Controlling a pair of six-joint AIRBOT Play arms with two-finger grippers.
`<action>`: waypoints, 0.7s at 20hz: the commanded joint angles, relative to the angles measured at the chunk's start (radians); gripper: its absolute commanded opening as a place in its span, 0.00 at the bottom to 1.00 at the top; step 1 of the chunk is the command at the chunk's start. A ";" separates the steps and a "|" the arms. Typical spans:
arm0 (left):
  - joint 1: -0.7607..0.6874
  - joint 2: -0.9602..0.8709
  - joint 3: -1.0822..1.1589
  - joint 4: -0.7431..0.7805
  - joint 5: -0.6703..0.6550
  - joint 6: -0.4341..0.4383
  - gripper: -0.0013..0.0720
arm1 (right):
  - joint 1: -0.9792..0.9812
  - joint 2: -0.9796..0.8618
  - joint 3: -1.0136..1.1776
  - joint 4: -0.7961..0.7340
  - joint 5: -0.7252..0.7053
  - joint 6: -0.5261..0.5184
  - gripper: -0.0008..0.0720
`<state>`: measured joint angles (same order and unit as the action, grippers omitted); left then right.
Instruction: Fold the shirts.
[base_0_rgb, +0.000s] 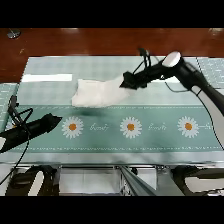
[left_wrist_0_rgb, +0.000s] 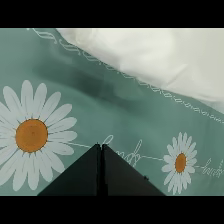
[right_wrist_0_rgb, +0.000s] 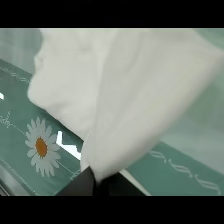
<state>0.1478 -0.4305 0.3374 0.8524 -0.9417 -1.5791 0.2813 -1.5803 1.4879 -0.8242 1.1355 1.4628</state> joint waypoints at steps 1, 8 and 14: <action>-0.001 0.000 0.000 0.000 -0.001 -0.001 0.05 | -0.031 -0.004 0.311 -0.206 0.176 0.076 0.05; -0.001 0.000 0.000 0.000 -0.004 -0.001 0.05 | -0.333 0.081 0.570 -0.311 0.473 0.171 0.05; -0.001 0.000 0.000 0.000 -0.012 -0.001 0.05 | -0.707 0.213 0.510 -0.313 0.649 0.309 0.05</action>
<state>0.1478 -0.4305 0.3374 0.8524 -0.9504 -1.5799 -0.2676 -1.4284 2.0247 -1.1275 1.6894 1.6951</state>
